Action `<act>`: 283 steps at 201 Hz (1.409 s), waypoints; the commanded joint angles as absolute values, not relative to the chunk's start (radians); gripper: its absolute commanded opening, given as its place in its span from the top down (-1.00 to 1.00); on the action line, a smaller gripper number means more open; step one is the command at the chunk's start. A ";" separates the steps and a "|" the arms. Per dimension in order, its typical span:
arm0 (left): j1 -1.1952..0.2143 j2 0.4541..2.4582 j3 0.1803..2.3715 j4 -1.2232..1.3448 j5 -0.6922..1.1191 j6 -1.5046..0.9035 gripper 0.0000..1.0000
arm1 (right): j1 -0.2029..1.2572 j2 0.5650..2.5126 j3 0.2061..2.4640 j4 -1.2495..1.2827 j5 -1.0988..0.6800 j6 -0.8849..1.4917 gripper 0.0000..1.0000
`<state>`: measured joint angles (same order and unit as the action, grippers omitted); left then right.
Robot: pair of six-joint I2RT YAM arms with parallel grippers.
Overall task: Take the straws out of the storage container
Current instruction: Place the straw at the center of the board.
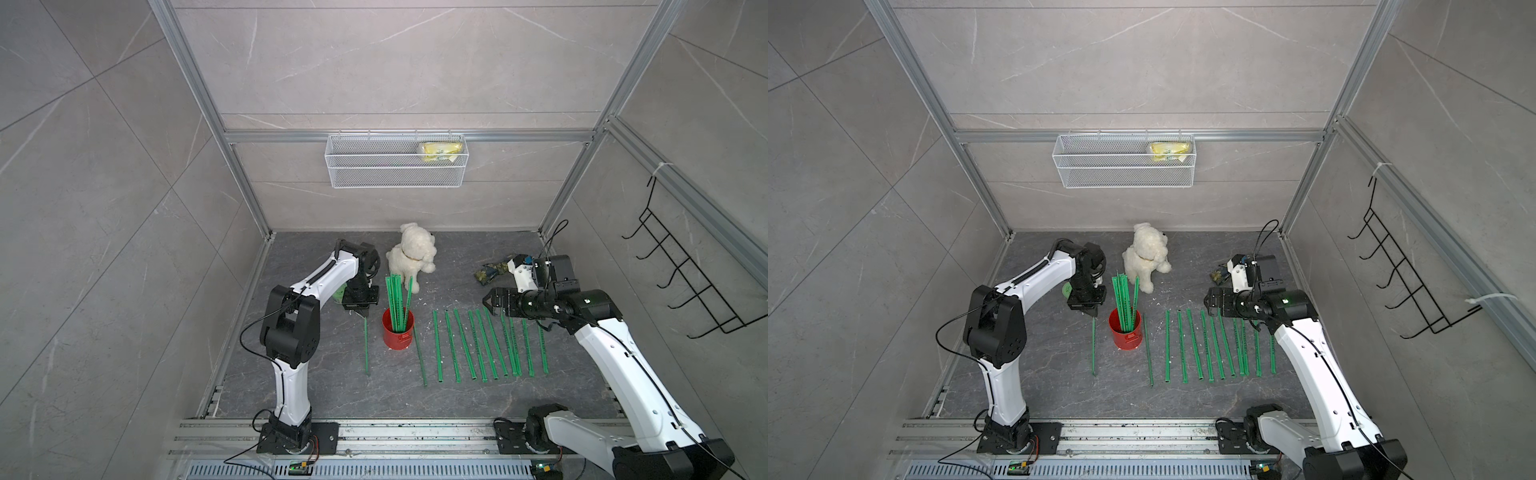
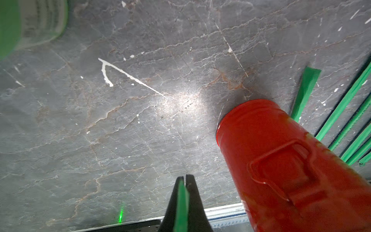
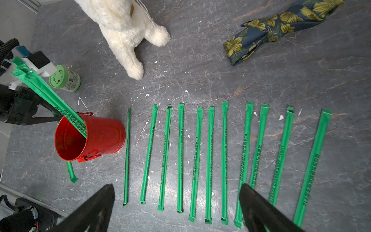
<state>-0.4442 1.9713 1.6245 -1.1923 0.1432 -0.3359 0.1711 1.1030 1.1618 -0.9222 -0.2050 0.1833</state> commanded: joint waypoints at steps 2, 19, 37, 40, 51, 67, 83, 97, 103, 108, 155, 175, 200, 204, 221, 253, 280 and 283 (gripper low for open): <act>-0.442 1.988 1.615 -1.171 0.179 -0.346 0.95 | 0.178 1.089 1.143 -0.920 -0.194 0.187 -1.00; -0.443 1.996 1.607 -1.164 0.178 -0.344 0.94 | 0.178 1.089 1.140 -0.919 -0.192 0.188 -1.00; -0.440 2.002 1.603 -1.157 0.172 -0.345 0.93 | 0.178 1.090 1.137 -0.916 -0.191 0.187 -1.00; -0.440 2.003 1.603 -1.155 0.172 -0.344 0.93 | 0.178 1.090 1.137 -0.917 -0.191 0.188 -1.00; -0.440 2.005 1.601 -1.151 0.171 -0.345 0.92 | 0.178 1.092 1.137 -0.916 -0.190 0.189 -1.00; -0.439 2.007 1.596 -1.148 0.171 -0.342 0.90 | 0.179 1.091 1.135 -0.913 -0.192 0.187 -1.00; -0.437 2.009 1.592 -1.143 0.169 -0.343 0.88 | 0.179 1.095 1.135 -0.914 -0.191 0.188 -1.00; -0.435 2.013 1.591 -1.141 0.167 -0.343 0.88 | 0.179 1.095 1.135 -0.914 -0.191 0.188 -1.00; -0.435 2.015 1.590 -1.140 0.167 -0.343 0.87 | 0.178 1.095 1.136 -0.914 -0.191 0.189 -1.00; -0.435 2.015 1.589 -1.139 0.168 -0.342 0.86 | 0.178 1.095 1.136 -0.913 -0.190 0.188 -1.00; -0.434 2.020 1.577 -1.132 0.161 -0.344 0.77 | 0.179 1.094 1.136 -0.916 -0.187 0.188 -1.00; -0.434 2.022 1.573 -1.131 0.158 -0.346 0.76 | 0.178 1.092 1.137 -0.916 -0.187 0.187 -1.00; -0.434 2.019 1.567 -1.127 0.151 -0.350 0.75 | 0.178 1.092 1.137 -0.916 -0.189 0.189 -1.00; -0.434 2.019 1.566 -1.127 0.152 -0.349 0.75 | 0.178 1.092 1.137 -0.916 -0.189 0.189 -1.00; -0.434 2.017 1.562 -1.124 0.148 -0.352 0.71 | 0.179 1.092 1.138 -0.919 -0.188 0.186 -1.00; -0.434 2.017 1.554 -1.118 0.146 -0.355 0.58 | 0.179 1.090 1.138 -0.920 -0.187 0.187 -1.00; -0.433 2.014 1.552 -1.118 0.140 -0.358 0.57 | 0.179 1.089 1.140 -0.920 -0.188 0.186 -1.00; -0.434 2.013 1.552 -1.118 0.138 -0.358 0.57 | 0.179 1.089 1.140 -0.919 -0.188 0.187 -1.00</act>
